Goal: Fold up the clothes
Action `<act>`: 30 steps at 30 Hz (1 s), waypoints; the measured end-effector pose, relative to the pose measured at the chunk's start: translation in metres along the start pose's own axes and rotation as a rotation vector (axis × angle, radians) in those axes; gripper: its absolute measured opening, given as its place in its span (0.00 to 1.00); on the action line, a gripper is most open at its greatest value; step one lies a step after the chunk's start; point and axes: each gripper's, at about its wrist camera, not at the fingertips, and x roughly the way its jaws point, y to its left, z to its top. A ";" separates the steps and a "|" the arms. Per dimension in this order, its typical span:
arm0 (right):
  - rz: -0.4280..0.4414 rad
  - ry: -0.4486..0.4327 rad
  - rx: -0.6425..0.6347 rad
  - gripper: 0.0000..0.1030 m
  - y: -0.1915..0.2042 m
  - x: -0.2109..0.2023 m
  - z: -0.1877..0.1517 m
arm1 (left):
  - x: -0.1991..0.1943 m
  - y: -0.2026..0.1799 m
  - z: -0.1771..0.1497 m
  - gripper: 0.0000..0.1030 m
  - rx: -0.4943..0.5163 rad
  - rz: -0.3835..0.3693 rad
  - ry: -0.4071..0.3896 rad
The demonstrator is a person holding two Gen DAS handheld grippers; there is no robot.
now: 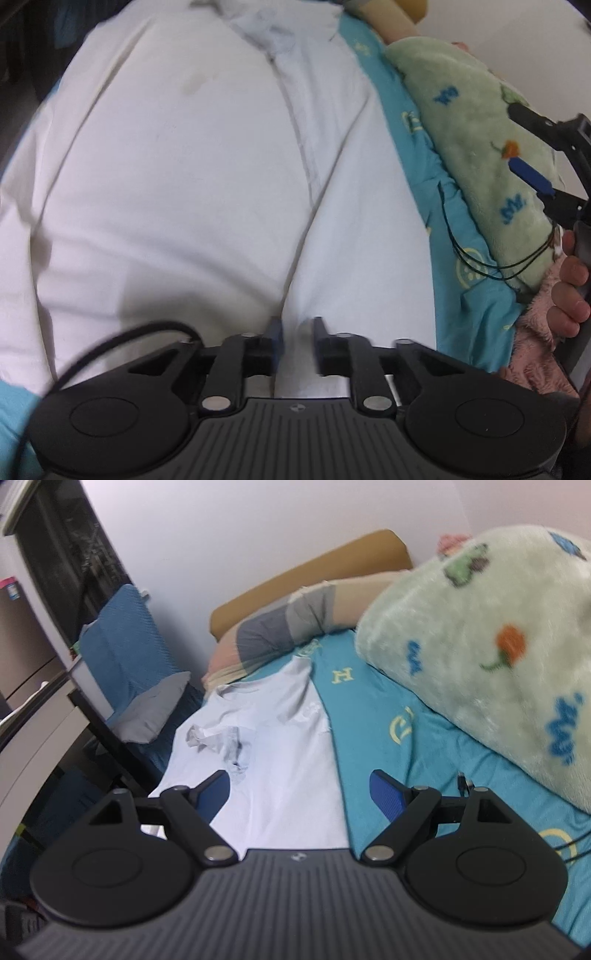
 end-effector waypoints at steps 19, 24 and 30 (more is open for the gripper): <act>0.133 -0.053 -0.099 0.81 0.031 -0.010 -0.023 | -0.039 -0.035 0.038 0.99 0.169 0.224 -0.508; 0.174 0.035 -0.194 0.81 0.055 0.019 -0.026 | -0.049 -0.019 0.033 1.00 0.166 0.227 -0.526; 0.161 0.190 -0.358 0.77 0.101 0.104 -0.012 | -0.062 0.000 0.028 1.00 0.164 0.232 -0.547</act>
